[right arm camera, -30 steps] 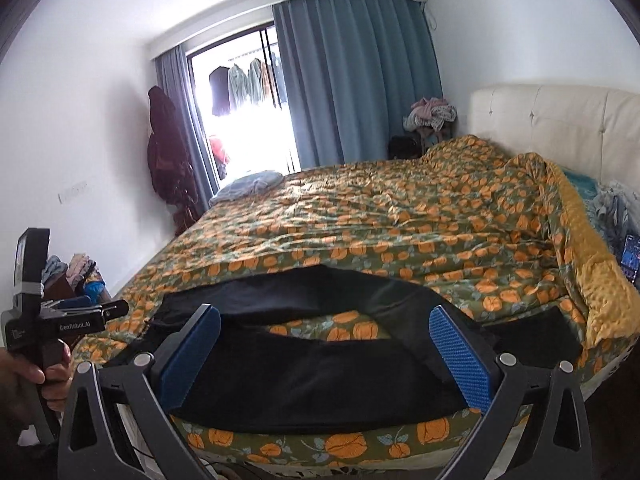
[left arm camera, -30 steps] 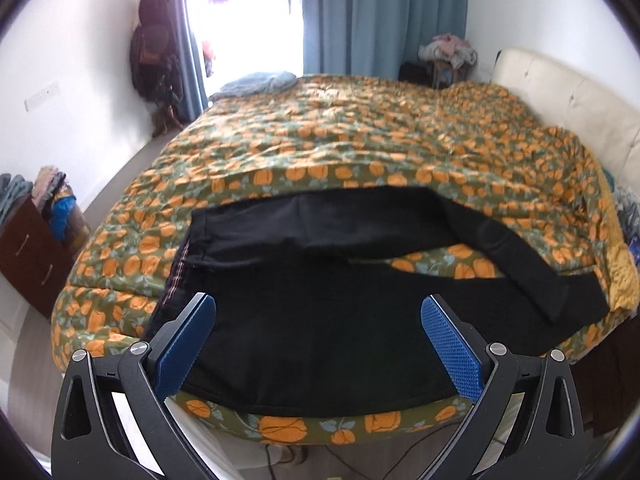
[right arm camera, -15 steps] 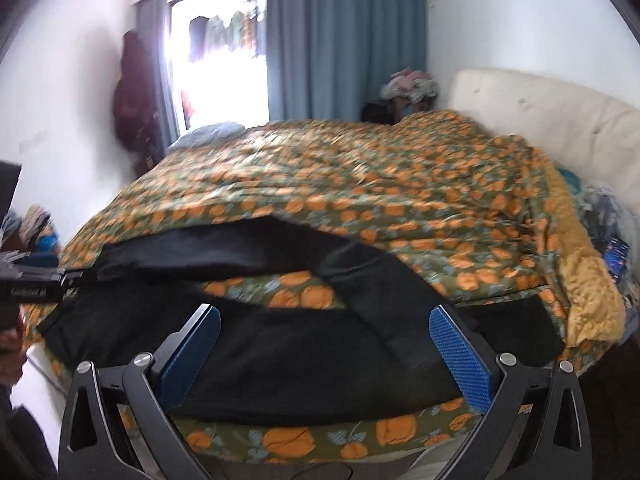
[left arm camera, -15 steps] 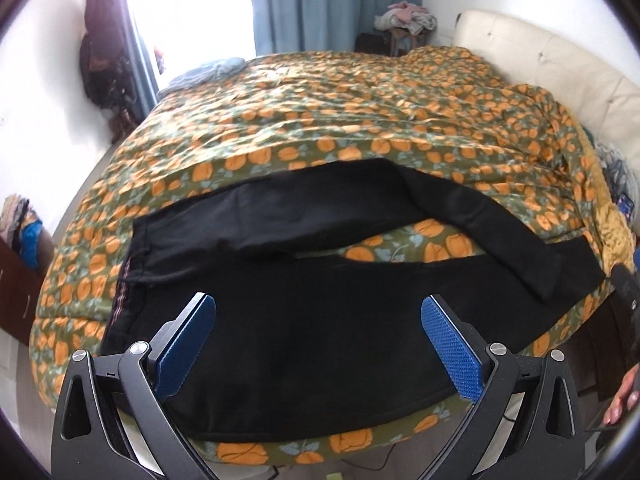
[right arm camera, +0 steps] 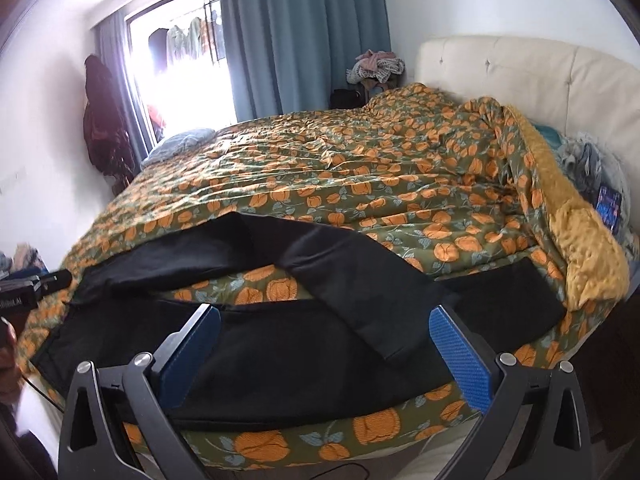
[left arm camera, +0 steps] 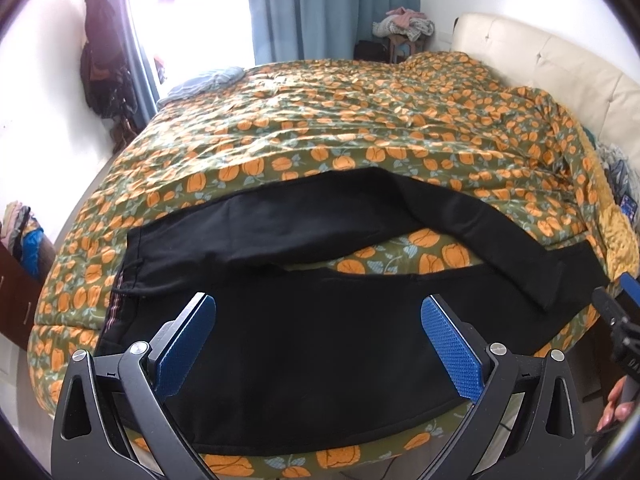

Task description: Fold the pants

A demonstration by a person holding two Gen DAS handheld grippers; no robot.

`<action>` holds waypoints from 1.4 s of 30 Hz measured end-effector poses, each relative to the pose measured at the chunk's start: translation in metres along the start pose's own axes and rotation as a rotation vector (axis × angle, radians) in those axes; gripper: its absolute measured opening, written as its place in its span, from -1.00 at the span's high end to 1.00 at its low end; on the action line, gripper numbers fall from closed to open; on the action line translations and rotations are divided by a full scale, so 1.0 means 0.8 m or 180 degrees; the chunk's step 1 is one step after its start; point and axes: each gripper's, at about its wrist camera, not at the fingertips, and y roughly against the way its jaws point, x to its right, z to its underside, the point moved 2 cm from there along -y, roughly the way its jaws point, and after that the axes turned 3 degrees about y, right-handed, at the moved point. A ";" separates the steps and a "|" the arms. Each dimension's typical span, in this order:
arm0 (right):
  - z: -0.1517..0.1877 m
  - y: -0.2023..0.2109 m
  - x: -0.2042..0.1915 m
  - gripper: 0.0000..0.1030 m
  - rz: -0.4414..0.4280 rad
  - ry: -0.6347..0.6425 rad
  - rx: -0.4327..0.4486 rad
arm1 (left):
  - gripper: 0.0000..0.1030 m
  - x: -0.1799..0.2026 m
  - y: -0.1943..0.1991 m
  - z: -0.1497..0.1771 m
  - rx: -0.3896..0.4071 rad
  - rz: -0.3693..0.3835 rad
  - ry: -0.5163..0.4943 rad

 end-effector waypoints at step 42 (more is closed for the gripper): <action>0.009 -0.229 0.064 0.91 0.0035 0.1681 -0.1168 | -0.99 -0.043 -0.014 0.020 -0.0216 -0.0343 0.0213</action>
